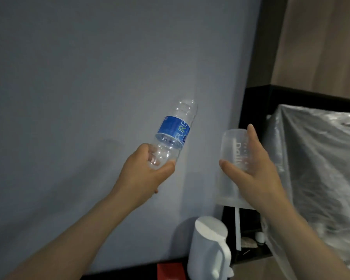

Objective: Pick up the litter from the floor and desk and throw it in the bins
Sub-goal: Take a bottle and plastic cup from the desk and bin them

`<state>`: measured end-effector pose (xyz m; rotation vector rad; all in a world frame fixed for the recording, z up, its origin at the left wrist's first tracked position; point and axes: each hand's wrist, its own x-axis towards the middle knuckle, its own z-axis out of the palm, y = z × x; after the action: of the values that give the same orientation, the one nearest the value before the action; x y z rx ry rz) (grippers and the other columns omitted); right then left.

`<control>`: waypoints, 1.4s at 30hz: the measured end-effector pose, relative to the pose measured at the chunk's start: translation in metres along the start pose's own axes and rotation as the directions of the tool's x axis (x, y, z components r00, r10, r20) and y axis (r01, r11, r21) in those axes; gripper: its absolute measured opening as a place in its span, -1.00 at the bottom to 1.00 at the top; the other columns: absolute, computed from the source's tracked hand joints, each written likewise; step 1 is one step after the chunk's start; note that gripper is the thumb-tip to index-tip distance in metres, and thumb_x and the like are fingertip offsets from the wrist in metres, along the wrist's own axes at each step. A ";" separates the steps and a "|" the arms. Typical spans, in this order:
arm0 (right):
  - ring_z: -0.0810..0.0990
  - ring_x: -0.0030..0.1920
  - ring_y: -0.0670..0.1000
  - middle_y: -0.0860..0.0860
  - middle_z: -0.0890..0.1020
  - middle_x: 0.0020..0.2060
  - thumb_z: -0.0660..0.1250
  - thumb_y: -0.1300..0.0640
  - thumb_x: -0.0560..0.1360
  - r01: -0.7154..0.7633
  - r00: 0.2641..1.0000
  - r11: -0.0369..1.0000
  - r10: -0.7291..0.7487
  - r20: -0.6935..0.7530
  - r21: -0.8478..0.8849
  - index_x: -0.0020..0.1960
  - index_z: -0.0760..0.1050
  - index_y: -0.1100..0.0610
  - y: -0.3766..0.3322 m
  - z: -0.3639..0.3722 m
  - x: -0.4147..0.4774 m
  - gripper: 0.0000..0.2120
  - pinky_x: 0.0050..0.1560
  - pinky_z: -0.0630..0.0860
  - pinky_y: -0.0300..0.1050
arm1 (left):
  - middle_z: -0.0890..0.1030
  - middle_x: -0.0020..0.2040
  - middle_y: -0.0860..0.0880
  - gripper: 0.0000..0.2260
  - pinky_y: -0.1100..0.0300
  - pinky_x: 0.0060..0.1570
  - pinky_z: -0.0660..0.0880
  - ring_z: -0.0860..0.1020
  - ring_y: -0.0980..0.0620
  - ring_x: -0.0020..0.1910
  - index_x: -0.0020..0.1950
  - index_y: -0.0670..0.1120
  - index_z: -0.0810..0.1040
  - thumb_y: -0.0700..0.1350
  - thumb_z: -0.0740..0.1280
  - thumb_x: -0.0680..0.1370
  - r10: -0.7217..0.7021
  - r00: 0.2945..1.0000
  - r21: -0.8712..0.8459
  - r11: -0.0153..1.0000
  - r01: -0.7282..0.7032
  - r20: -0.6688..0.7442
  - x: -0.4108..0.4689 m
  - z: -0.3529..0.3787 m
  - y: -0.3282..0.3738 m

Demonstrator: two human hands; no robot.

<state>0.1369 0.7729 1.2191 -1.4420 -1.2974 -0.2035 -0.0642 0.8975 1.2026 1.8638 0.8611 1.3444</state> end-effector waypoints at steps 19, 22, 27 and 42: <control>0.43 0.18 -0.29 -0.33 0.31 0.30 0.40 -0.08 0.38 -0.096 0.939 0.943 -0.020 -0.343 -0.318 0.48 -0.12 -0.38 -0.029 -0.302 -0.090 -0.10 0.08 0.37 -0.27 | 0.61 -0.27 0.09 -0.67 0.24 -0.55 0.46 0.59 0.08 -0.45 -0.13 0.15 0.52 0.25 0.36 0.20 0.370 0.877 -0.511 0.841 -0.176 0.307 -0.100 0.215 0.203; 0.47 0.23 -0.16 -0.21 0.38 0.33 0.39 -0.10 0.36 -0.162 0.921 0.920 0.012 -0.389 -0.356 0.49 -0.11 -0.36 -0.029 -0.350 -0.123 -0.10 0.13 0.44 -0.19 | 0.60 -0.25 0.10 -0.61 0.19 -0.49 0.49 0.62 0.04 -0.38 -0.08 0.08 0.53 0.26 0.39 0.20 0.401 0.842 -0.575 0.807 -0.138 0.360 -0.134 0.257 0.229; 0.44 0.33 -0.04 -0.11 0.36 0.41 0.38 -0.16 0.31 -0.277 0.885 0.859 0.053 -0.463 -0.431 0.50 -0.10 -0.36 -0.027 -0.417 -0.175 -0.08 0.26 0.47 0.08 | 0.57 -0.19 0.02 -0.50 0.18 -0.53 0.47 0.57 0.08 -0.42 0.00 0.00 0.51 0.22 0.41 0.17 0.449 0.759 -0.679 0.734 -0.011 0.472 -0.194 0.320 0.270; 0.37 0.02 -0.44 -0.60 0.14 0.07 0.41 -0.10 0.39 -0.517 0.775 0.677 0.112 -0.622 -0.523 0.49 -0.18 -0.37 0.065 -0.551 -0.228 -0.07 -0.21 0.35 -0.47 | 0.60 -0.16 0.05 -0.66 0.17 -0.52 0.47 0.61 0.01 -0.37 -0.09 0.18 0.53 0.23 0.46 0.21 0.540 0.564 -0.731 0.659 0.178 0.624 -0.267 0.507 0.303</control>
<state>0.3829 0.2256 1.2115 -2.0106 -0.4463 -0.8555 0.3941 0.4385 1.1922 1.6024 -0.4062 0.5788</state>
